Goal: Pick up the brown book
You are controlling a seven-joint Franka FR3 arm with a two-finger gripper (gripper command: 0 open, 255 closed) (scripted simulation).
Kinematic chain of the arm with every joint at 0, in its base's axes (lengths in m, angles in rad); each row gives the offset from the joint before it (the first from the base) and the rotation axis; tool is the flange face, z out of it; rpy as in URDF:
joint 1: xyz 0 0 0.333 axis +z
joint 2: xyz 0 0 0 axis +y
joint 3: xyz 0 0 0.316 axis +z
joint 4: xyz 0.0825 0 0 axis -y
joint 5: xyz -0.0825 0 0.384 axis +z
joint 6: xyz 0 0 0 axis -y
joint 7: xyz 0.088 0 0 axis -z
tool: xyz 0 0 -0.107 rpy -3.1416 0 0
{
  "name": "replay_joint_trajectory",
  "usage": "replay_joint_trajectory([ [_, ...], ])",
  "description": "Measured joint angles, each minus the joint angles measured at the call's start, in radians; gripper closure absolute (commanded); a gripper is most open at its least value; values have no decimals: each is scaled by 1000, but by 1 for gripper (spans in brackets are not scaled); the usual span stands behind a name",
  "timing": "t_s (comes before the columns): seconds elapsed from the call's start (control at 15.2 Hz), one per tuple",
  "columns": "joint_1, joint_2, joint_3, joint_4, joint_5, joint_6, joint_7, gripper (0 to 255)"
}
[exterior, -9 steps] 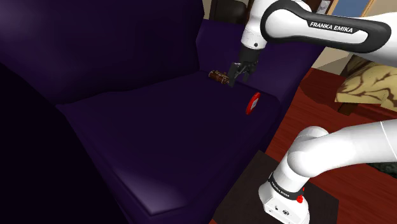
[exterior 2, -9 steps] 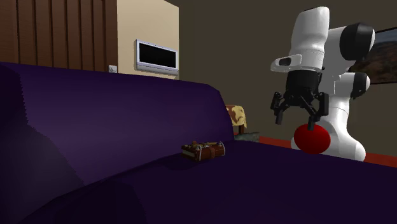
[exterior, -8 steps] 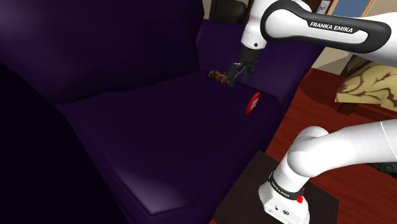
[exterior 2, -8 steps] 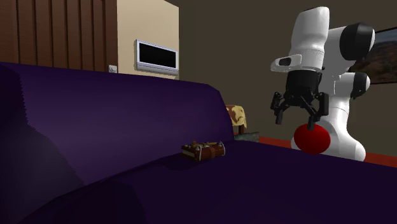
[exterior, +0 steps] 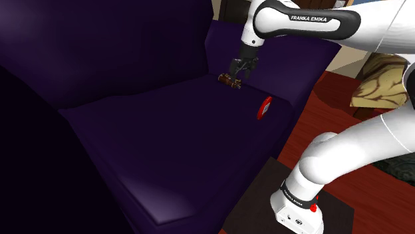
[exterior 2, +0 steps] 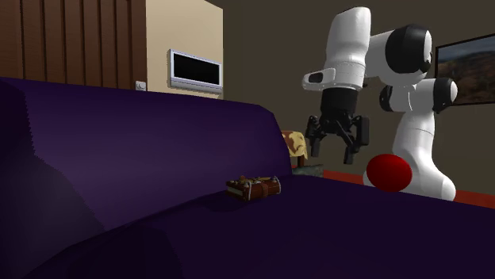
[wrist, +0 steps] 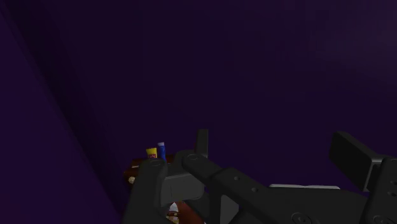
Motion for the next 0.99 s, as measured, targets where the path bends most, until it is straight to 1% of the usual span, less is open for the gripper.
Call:
replay_joint_trajectory([
  [0.26,-20,136,-42,96,-4,38,-40,0],
  [0.66,-46,355,-95,302,14,49,-98,0],
  [0.99,-73,549,-130,501,47,39,-145,0],
])
